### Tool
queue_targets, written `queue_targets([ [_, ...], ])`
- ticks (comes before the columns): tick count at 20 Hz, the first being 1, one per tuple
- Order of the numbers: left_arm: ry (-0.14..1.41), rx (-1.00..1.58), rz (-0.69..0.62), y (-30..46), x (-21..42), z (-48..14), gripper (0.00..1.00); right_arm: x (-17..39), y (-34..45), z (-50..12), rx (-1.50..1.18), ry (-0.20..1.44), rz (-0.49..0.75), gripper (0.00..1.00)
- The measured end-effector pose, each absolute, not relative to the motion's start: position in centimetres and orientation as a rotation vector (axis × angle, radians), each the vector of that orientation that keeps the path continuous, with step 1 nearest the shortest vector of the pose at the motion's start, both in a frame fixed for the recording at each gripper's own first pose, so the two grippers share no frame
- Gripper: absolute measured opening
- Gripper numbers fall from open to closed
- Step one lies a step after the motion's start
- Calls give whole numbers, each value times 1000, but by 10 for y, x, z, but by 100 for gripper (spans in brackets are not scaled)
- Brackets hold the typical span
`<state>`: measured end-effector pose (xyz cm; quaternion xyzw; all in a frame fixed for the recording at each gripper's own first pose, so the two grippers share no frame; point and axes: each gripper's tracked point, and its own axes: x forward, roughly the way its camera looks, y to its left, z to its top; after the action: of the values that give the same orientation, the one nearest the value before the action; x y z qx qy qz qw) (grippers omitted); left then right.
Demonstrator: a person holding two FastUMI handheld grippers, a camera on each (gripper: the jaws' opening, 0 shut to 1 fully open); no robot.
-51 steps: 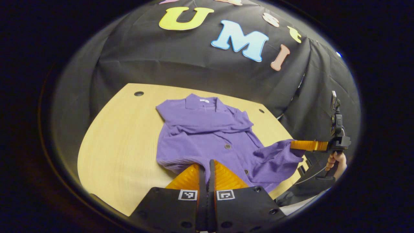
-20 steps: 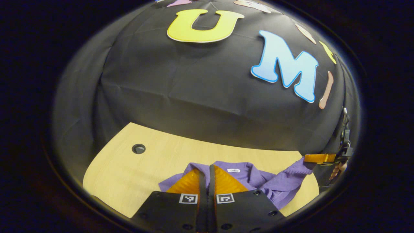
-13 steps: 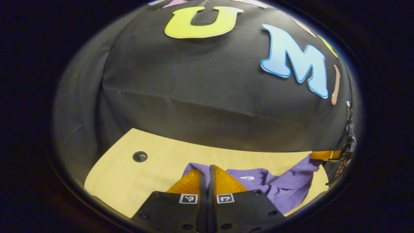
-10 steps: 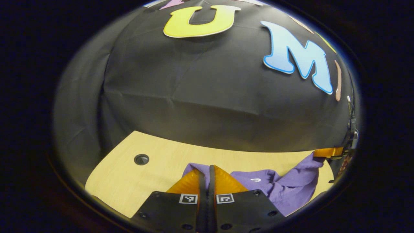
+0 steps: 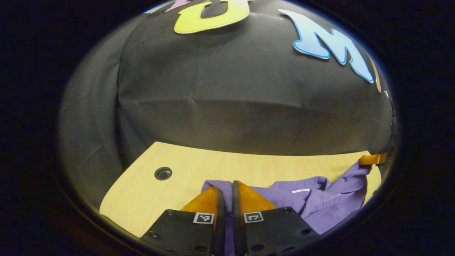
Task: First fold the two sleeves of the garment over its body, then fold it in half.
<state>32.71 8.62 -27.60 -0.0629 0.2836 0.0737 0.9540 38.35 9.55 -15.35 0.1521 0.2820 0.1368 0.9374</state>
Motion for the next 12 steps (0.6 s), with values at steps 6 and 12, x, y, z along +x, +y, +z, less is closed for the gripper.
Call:
queue_targets([
  [6, 587, -170, 154, 79, 311, -258, 72, 368, 85, -126, 226, 505, 279, 46],
  [12, 503, -151, 167, 77, 290, -207, 92, 339, 69, -74, 175, 376, 273, 87],
])
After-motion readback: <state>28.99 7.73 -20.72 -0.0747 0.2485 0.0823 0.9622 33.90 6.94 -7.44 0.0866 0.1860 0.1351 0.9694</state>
